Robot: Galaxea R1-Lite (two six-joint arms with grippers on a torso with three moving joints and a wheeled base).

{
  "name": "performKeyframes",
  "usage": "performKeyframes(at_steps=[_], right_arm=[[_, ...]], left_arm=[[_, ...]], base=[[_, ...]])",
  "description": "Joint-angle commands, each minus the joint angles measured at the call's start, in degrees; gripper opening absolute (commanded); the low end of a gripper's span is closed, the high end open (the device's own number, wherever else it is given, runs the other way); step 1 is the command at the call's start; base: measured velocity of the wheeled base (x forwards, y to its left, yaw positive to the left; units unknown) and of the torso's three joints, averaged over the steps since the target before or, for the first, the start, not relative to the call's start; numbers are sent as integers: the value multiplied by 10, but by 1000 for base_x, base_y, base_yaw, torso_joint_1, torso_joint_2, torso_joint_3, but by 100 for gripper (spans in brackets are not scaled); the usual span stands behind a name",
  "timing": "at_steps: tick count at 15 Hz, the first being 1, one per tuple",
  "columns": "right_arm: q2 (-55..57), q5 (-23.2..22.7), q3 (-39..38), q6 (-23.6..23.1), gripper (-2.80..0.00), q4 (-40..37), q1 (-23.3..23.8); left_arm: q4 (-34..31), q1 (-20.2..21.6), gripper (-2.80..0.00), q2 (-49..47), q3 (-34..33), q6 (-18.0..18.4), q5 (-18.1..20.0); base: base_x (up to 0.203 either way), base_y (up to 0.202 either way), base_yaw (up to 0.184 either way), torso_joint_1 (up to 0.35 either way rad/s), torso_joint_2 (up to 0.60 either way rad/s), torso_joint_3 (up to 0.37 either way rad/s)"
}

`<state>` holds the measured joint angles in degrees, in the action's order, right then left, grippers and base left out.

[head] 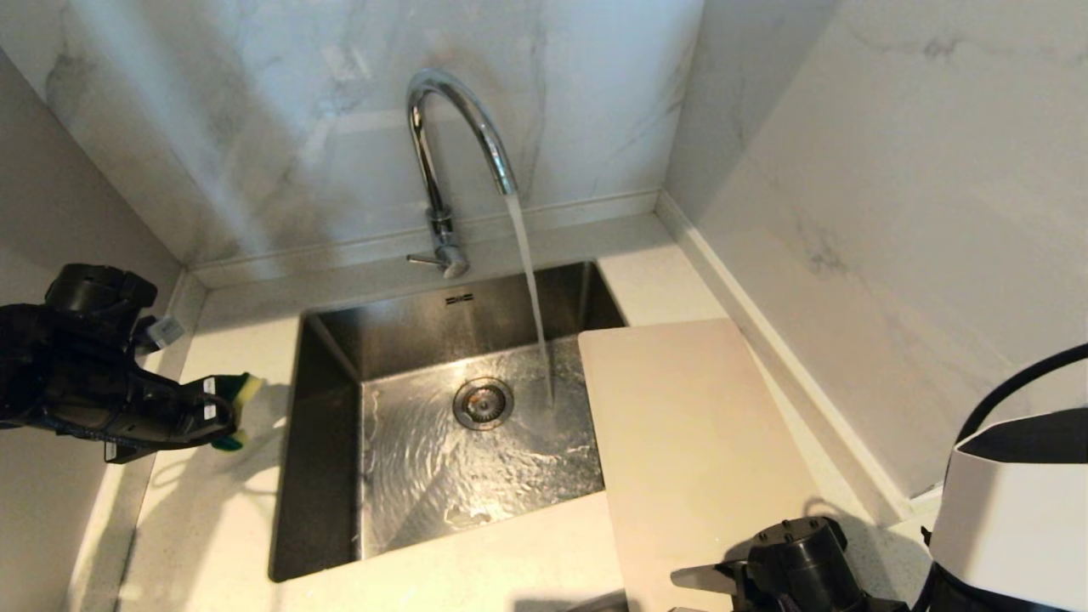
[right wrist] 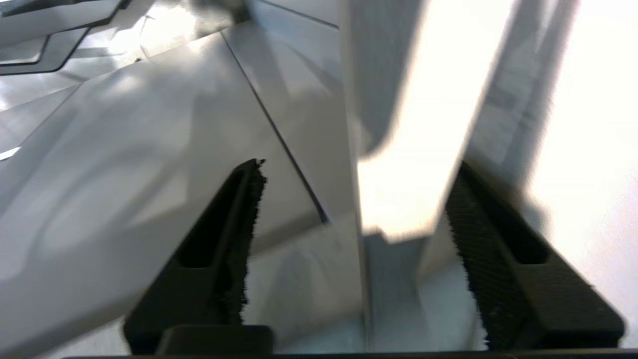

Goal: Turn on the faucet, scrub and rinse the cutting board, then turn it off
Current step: Put down the cutting board

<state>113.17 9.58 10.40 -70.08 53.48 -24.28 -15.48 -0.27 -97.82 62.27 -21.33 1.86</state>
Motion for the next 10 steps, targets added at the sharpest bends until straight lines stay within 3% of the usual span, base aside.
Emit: performKeyframes(at_steps=[1, 10], right_arm=[[-53, 0, -13, -5, 0, 3, -6], [-152, -6, -52, 2, 0, 3, -20]], left_arm=[[-1, 0, -280, 2, 0, -1, 0], [-2, -5, -280, 5, 0, -1, 2]], base=[[0, 0, 0, 0, 0, 0], [0, 0, 0, 0, 0, 0]])
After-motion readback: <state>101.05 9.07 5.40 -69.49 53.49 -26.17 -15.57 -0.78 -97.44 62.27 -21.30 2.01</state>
